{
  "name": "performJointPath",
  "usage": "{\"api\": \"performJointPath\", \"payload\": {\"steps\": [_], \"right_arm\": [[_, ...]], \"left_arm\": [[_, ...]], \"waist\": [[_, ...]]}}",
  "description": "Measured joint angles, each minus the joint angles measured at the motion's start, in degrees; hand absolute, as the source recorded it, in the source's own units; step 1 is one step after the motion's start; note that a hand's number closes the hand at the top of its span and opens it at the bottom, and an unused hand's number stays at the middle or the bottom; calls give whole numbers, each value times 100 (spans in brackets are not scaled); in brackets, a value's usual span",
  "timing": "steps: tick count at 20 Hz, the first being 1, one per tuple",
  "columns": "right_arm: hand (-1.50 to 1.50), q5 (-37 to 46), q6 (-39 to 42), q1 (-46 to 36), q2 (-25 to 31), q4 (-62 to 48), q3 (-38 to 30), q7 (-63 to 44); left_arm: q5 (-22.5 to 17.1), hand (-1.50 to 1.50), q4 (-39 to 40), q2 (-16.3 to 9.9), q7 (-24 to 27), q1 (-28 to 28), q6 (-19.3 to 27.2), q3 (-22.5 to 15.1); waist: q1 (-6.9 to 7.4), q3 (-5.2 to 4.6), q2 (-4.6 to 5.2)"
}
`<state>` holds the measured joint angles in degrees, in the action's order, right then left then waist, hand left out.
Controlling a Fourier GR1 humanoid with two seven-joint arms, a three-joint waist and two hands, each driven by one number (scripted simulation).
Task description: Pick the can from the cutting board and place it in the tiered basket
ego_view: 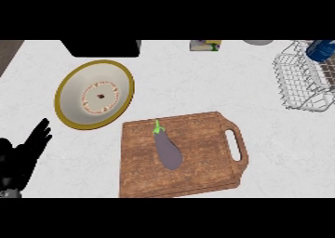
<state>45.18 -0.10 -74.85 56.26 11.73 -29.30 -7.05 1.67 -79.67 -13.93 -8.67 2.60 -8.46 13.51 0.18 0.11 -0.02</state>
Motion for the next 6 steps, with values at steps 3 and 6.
{"api": "performJointPath", "payload": {"steps": [3,6], "right_arm": [[-150,-552,247,292,333,-32,-530,382],[-150,-1038,650,729,668,-89,-976,795]], "left_arm": [[-38,0,35,-60,-37,-31,-1,85],[-123,0,-49,-108,-10,115,-72,171]], "waist": [[-78,1,-13],[-107,0,-29]]}}
